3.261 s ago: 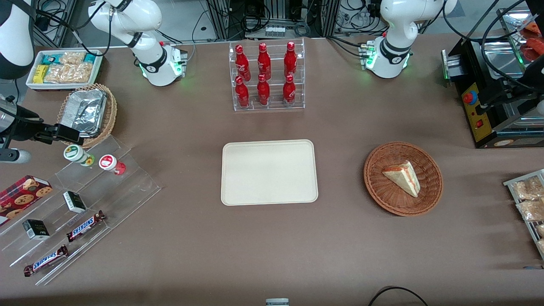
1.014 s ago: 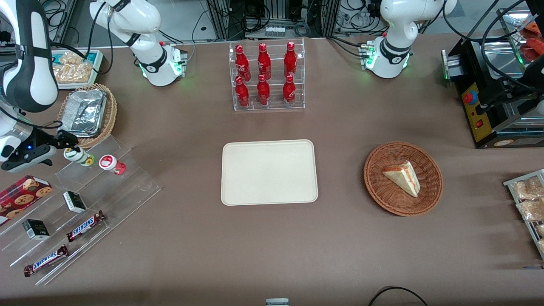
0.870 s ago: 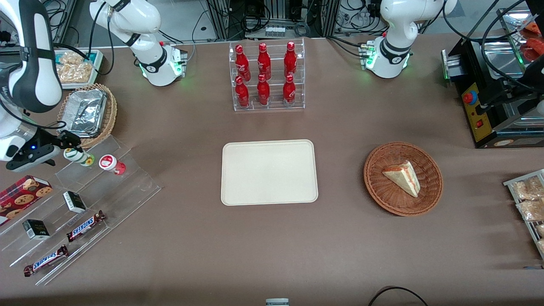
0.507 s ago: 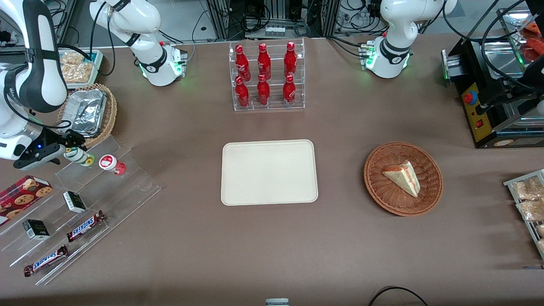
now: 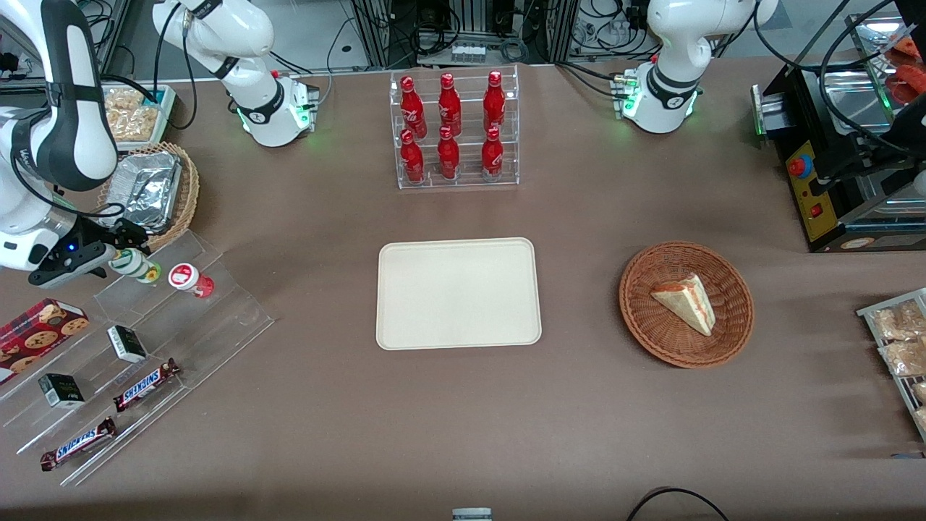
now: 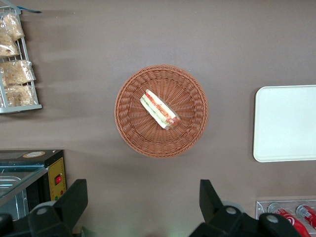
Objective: Place green gum on tray
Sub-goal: 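Close the right gripper on the green gum tub and lift it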
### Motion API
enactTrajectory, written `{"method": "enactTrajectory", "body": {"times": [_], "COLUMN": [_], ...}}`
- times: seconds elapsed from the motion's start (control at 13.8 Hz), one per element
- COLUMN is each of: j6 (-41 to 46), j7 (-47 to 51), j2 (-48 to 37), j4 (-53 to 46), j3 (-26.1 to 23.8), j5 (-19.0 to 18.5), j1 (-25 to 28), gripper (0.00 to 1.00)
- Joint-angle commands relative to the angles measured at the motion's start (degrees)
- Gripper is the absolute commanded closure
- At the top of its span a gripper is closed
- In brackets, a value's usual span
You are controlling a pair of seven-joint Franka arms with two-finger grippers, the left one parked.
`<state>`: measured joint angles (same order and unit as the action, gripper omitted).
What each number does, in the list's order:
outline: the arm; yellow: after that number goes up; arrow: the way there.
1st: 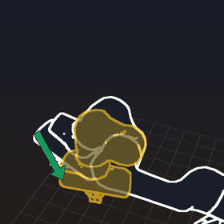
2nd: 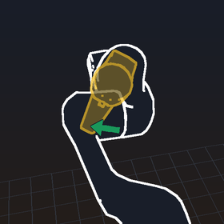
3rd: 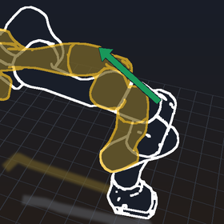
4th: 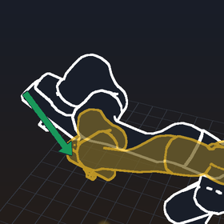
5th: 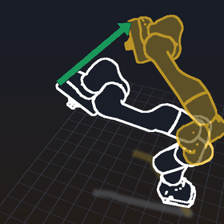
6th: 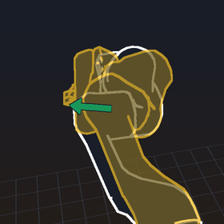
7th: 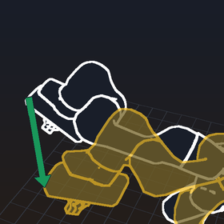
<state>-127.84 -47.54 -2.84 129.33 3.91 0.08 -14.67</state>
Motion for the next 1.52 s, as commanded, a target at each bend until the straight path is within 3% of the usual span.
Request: {"method": "enactTrajectory", "body": {"times": [0.0, 0.29, 0.36, 0.51, 0.58, 0.87, 1.23, 1.45], "j6": [-0.4, -0.75, -0.75, -0.57, -0.4, 3.28, 19.53, 24.37], "j7": [-0.88, -0.97, -0.97, -0.89, -0.71, -0.45, 0.17, 4.47], "j2": [-1.56, -1.65, -1.56, -1.56, -1.56, -1.65, -0.86, -0.68], "j4": [1.54, 2.33, 2.24, 2.07, 1.98, -0.82, -15.92, -22.86], "j3": [-0.13, -0.13, -0.13, -0.13, -0.13, -0.22, -0.92, -1.71], "j5": [-0.78, -0.78, -0.78, -0.78, -0.78, -0.78, -0.08, -0.08], "j1": [-1.24, -1.33, -1.33, -1.24, -1.15, -1.07, -0.36, 5.15], "gripper": [0.01, 0.03, 0.19, 0.84, 1.0, 1.0, 1.0, 1.0]}}
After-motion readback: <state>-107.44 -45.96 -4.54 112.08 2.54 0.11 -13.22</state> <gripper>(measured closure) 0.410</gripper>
